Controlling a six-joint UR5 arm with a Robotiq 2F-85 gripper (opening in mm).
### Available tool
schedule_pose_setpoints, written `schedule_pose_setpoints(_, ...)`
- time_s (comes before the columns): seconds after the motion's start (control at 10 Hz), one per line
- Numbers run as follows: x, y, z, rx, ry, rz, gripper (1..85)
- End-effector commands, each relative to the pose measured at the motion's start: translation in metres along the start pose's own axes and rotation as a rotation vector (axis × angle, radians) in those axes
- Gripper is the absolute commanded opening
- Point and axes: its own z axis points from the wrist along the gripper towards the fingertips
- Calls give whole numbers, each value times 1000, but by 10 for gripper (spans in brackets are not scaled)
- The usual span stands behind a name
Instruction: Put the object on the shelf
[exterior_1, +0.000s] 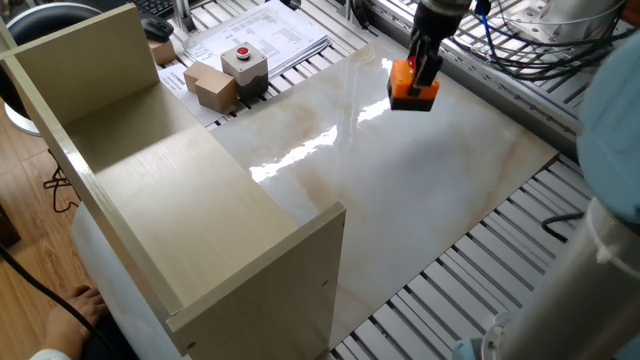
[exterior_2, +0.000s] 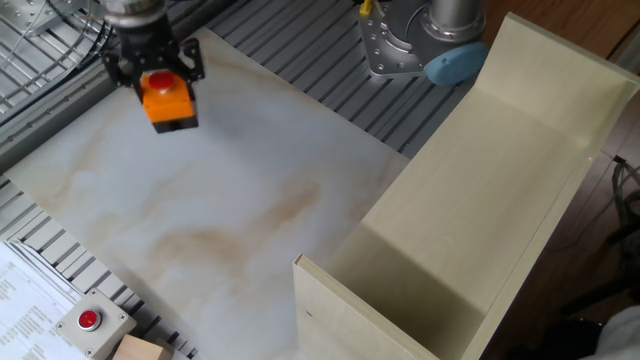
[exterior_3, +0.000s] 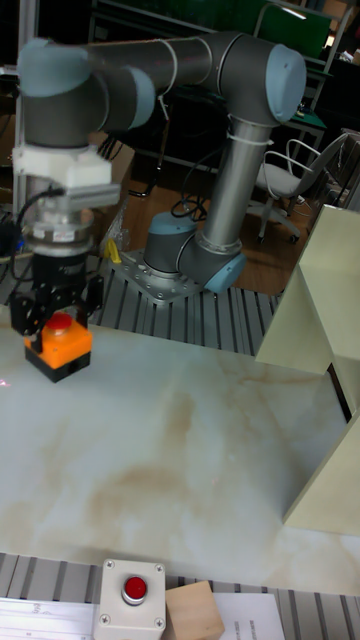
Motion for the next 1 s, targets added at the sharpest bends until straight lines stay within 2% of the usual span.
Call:
schedule_pose_setpoints(0.0, -18, 38, -60, 56, 21, 165, 10)
schedule_pose_setpoints(0.1, -19, 38, -60, 59, 18, 150, 10)
schedule_pose_setpoints(0.3, -27, 46, -57, 10, -17, 105, 10)
schedule_pose_setpoints(0.4, -26, 33, -47, -4, -47, 86, 10)
schedule_pose_setpoints(0.5, -31, 43, -49, -29, -67, 115, 10)
schedule_pose_setpoints(0.6, -37, 59, -66, -6, -44, 162, 10)
schedule_pose_setpoints(0.7, -44, 79, -92, 41, -5, 211, 10)
schedule_pose_setpoints(0.8, -49, 90, -105, 72, 4, 213, 10)
schedule_pose_setpoints(0.9, -51, 94, -105, 62, -11, 201, 10)
